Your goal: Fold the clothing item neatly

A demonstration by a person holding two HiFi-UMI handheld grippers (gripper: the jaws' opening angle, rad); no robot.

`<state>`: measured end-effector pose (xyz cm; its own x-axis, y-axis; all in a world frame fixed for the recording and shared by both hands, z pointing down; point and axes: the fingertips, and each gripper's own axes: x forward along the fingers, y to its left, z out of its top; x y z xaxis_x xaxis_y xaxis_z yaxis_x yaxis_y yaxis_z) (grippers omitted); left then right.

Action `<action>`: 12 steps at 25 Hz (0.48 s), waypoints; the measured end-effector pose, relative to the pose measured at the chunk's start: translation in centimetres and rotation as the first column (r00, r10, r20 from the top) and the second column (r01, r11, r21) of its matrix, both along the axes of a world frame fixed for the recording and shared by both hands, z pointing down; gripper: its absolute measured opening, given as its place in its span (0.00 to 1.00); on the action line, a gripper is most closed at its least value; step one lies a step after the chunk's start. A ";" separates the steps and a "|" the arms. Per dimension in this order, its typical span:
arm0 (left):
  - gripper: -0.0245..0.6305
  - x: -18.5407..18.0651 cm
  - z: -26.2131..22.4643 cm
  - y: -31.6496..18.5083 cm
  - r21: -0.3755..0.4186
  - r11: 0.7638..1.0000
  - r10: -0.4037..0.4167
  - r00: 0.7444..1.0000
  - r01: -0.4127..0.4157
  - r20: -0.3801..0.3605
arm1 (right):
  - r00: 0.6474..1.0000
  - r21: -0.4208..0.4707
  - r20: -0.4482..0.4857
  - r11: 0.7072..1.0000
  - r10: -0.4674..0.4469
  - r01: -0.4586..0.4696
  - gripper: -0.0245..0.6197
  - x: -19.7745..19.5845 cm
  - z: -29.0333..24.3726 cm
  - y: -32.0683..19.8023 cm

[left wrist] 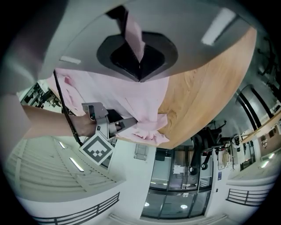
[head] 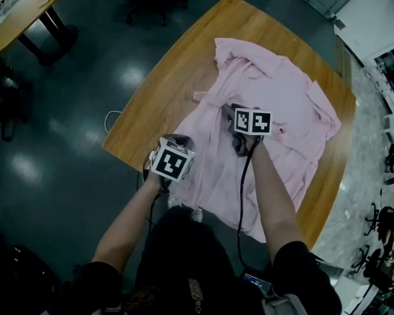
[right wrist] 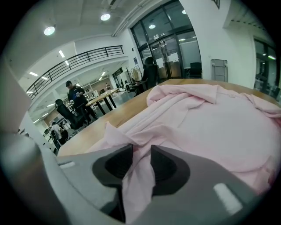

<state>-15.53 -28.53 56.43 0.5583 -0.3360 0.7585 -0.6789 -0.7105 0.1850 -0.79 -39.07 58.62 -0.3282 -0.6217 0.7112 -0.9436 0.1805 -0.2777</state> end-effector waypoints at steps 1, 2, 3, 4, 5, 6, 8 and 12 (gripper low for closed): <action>0.05 0.1 0.4 -0.1 -0.009 1.000 0.007 1.000 -0.007 0.001 | 1.000 -0.009 0.001 1.000 -0.004 0.004 0.22 -0.2 0.1 -0.1; 0.05 0.1 0.7 -0.1 -0.016 1.000 0.011 1.000 -0.011 0.002 | 1.000 -0.020 -0.003 1.000 -0.010 0.010 0.21 -0.4 0.2 -0.1; 0.05 0.1 0.9 -0.1 -0.022 1.000 0.012 1.000 -0.012 0.001 | 1.000 -0.030 -0.010 0.999 -0.016 0.015 0.19 -0.4 0.3 0.0; 0.05 0.1 1.1 -0.1 -0.028 1.000 0.013 1.000 -0.013 0.000 | 1.000 -0.037 -0.017 0.999 -0.021 0.020 0.15 -0.4 0.4 0.0; 0.05 0.1 1.3 -0.1 -0.033 0.999 0.015 1.000 -0.015 -0.002 | 0.999 -0.039 -0.020 0.999 -0.025 0.024 0.12 -0.4 0.4 0.1; 0.05 0.1 1.4 -0.1 -0.037 0.999 0.018 1.000 -0.018 -0.002 | 0.999 -0.037 -0.020 0.999 -0.028 0.027 0.09 -0.4 0.3 0.2; 0.05 -0.1 1.7 -0.1 -0.039 0.999 0.015 1.000 -0.015 0.001 | 0.999 -0.024 -0.014 0.999 -0.031 0.031 0.08 -0.2 -0.2 0.3; 0.05 -1.0 1.8 -0.4 -0.027 1.000 -0.015 0.999 0.016 0.031 | 0.999 0.002 -0.023 0.999 -0.033 0.033 0.08 1.0 -1.6 0.7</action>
